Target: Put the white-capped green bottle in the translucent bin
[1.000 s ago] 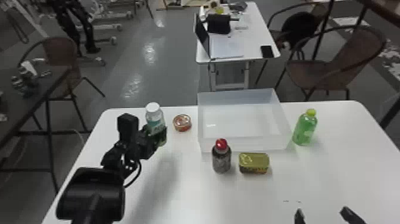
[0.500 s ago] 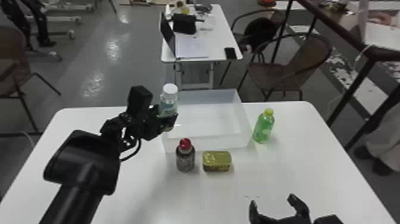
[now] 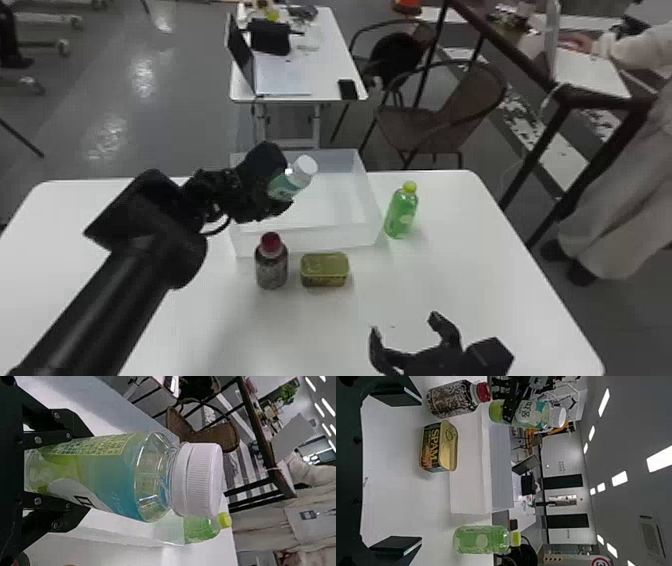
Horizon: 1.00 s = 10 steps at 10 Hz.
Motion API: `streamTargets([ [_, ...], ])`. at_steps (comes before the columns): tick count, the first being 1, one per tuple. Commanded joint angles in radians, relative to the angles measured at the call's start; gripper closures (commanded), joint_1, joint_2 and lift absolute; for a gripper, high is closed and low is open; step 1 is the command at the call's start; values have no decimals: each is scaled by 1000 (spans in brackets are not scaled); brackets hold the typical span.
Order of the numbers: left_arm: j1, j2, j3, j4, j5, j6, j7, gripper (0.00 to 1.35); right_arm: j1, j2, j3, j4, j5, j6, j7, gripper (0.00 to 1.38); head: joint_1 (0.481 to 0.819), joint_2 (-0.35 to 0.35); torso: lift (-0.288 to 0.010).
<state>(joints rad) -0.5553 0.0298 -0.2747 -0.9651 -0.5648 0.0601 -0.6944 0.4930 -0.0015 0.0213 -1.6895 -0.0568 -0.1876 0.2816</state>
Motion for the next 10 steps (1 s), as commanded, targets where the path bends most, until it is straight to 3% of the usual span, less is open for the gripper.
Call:
streamTargets([
  [1, -44, 4, -9, 36, -80, -28, 18, 710, -21, 2, 0, 17, 6, 5, 7, 71, 695, -126, -28],
  [3, -54, 1, 11, 36, -81, -26, 69, 493, -19, 2, 0, 24, 5, 5, 13, 71, 695, -105, -28],
  [4, -61, -1, 12, 36, -78, -26, 72, 226, -21, 2, 0, 25, 5, 7, 13, 70, 695, -101, -28],
  [5, -63, -1, 0, 34, -78, -19, 72, 75, -19, 2, -1, 24, 2, 7, 14, 71, 695, -97, -28],
  [7, -12, -4, 38, -40, -47, -5, 47, 91, 9, 2, -12, -6, -1, 7, 14, 70, 695, -105, -28],
  [10, 262, -1, 255, -343, 85, -10, 58, 108, 35, 2, -29, -38, 2, 7, 14, 71, 695, -87, -28],
])
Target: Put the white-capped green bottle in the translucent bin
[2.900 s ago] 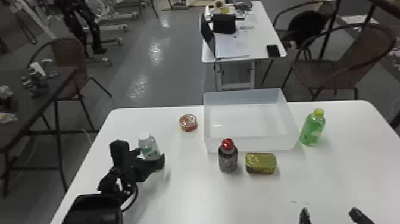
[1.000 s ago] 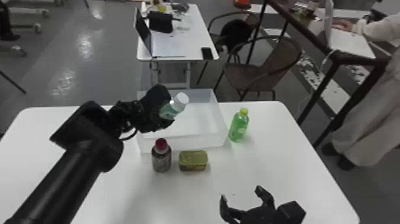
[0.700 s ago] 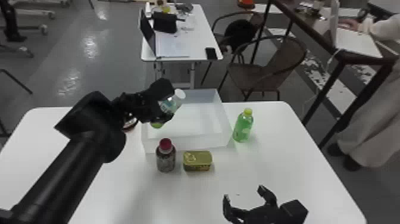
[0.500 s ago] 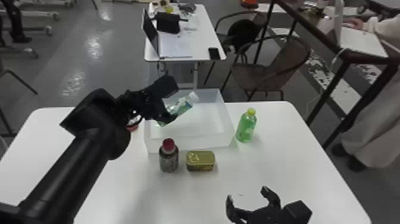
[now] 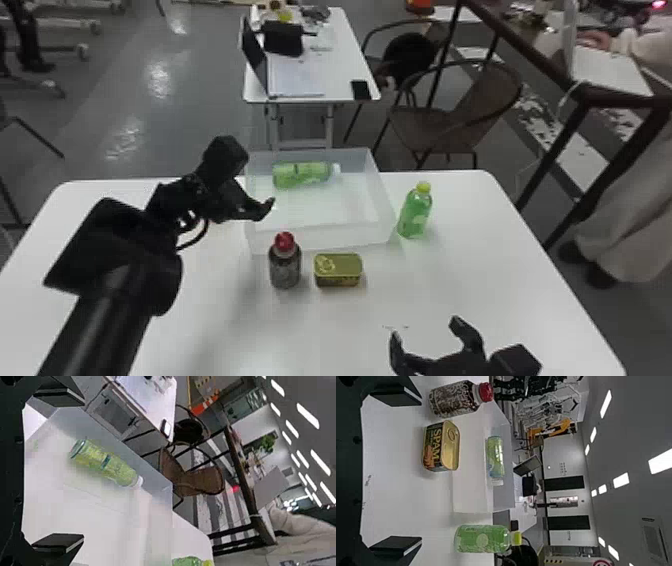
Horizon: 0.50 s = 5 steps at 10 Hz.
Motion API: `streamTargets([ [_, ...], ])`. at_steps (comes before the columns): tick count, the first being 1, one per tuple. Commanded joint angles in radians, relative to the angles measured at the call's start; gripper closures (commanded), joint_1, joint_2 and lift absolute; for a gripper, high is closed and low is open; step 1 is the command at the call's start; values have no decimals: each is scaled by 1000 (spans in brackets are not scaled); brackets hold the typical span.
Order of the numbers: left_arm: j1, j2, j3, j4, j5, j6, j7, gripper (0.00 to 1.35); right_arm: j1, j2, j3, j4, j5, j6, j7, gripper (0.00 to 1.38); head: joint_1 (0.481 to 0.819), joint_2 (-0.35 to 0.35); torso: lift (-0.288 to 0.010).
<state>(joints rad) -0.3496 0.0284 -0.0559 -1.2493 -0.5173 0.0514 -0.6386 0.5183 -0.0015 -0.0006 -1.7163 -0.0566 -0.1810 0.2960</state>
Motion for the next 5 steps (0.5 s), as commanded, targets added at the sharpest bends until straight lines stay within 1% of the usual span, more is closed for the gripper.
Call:
streamTargets([
  [1, 130, 5, 71, -127, 94, 1, 19, 116, 28, 2, -22, -32, 0, 0, 0, 71, 695, -61, -28],
  [2, 202, 11, 108, -177, 174, 1, 40, 122, 37, 2, -32, -42, 1, 0, 0, 71, 695, -54, -28],
  [3, 281, 15, 152, -237, 229, -4, 57, 122, 34, 2, -33, -43, 3, 0, 0, 73, 695, -39, -28],
  [4, 371, 10, 203, -292, 307, -47, 82, 122, 31, 2, -33, -48, 9, -9, -2, 75, 695, -21, -28],
  [5, 477, 1, 241, -355, 401, -87, 152, 122, 29, 2, -33, -54, 18, -32, -21, 71, 695, 7, -28],
])
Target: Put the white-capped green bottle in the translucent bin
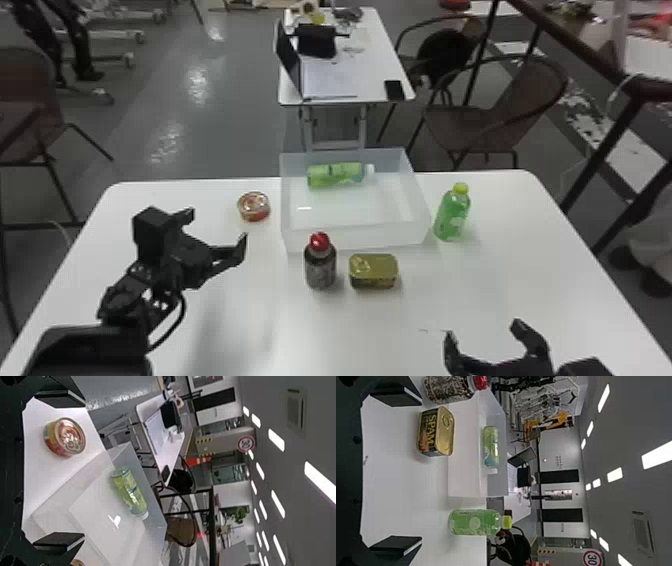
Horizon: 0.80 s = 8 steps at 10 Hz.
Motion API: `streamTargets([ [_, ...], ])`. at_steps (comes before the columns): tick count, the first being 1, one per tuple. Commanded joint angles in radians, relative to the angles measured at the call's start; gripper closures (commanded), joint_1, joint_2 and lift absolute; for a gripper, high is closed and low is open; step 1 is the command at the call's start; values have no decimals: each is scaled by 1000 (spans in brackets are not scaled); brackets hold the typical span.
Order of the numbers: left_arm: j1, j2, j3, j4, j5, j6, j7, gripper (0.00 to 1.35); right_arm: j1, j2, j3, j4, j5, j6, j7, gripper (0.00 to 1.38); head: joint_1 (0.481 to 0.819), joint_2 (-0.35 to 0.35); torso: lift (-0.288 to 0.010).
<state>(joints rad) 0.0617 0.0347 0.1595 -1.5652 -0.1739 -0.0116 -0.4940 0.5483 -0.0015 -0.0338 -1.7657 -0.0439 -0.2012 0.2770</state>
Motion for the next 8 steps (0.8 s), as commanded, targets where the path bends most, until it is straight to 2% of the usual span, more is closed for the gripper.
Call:
streamTargets([
  [1, 171, -22, 51, -107, 117, -59, 83, 124, 1, 2, 0, -8, 7, -23, -10, 71, 695, 40, -28],
  [2, 251, -37, 72, -153, 163, -91, 104, 136, 9, 2, 0, -12, 9, -29, -21, 71, 695, 76, -28],
  [3, 306, -37, 81, -157, 203, -143, 111, 137, 25, 2, 2, -21, 18, -40, -50, 71, 695, 88, -28],
  [5, 394, -37, 84, -157, 225, -200, 157, 137, 42, 2, 2, -23, 18, -61, -70, 71, 695, 115, -28],
  [7, 475, -37, 68, -156, 237, -260, 247, 140, 73, 2, 11, -31, 18, -76, -107, 71, 695, 133, -28],
  [8, 483, -37, 72, -156, 243, -269, 250, 140, 82, 2, 17, -35, 18, -76, -111, 71, 695, 146, -28],
])
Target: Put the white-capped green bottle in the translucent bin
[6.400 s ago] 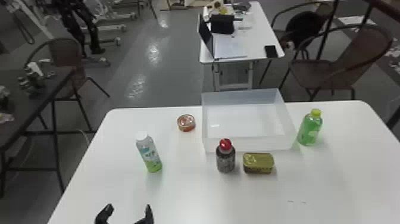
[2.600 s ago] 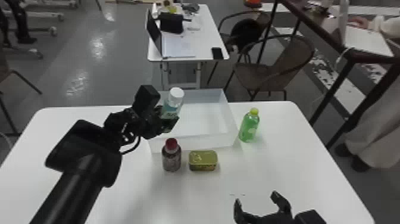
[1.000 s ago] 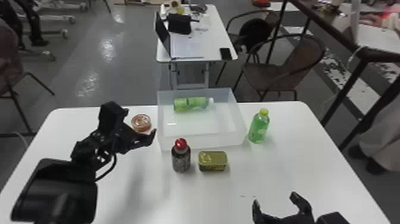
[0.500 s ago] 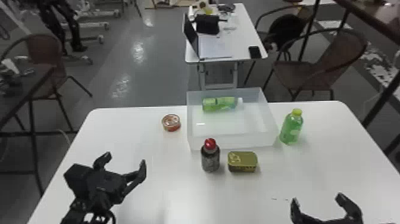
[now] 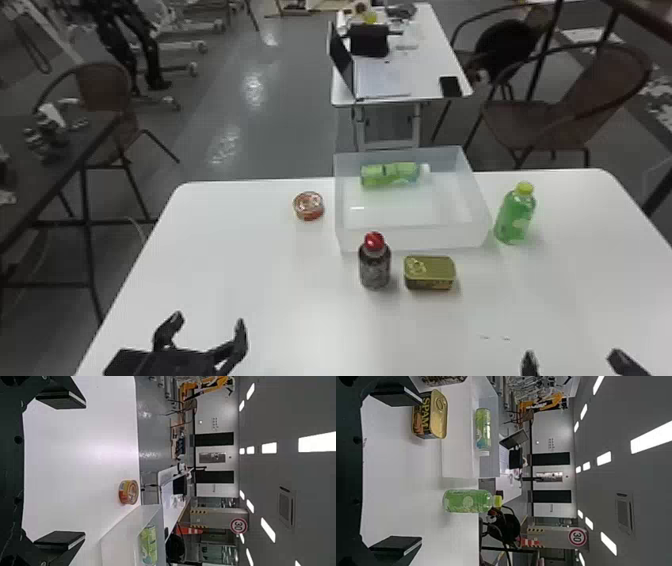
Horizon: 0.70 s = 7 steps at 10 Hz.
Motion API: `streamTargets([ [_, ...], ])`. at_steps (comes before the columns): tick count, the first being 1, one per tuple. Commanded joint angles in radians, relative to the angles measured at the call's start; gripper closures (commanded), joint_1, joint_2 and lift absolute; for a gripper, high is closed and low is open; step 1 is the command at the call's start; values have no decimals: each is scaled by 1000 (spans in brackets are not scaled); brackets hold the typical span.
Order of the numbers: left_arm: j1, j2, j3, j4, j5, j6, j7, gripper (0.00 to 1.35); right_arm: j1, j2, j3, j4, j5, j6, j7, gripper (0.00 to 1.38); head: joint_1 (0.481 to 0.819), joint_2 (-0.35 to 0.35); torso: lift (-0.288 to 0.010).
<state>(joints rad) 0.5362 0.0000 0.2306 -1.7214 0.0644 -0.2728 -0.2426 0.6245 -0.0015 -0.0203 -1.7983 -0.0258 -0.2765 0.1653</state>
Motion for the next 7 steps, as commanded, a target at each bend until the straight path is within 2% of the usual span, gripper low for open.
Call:
streamTargets([
  [1, 7, -3, -16, 2, 28, -3, -1, 140, 8, 2, 8, -1, -2, -1, -1, 71, 695, 155, -28],
  [4, 25, -3, -93, 8, 95, -3, 74, 140, 8, 2, 14, 2, -5, -1, -1, 71, 695, 146, -28],
  [7, 27, -3, -108, 11, 117, -2, 80, 140, 9, 2, 13, 0, -16, -1, -1, 71, 695, 120, -28],
])
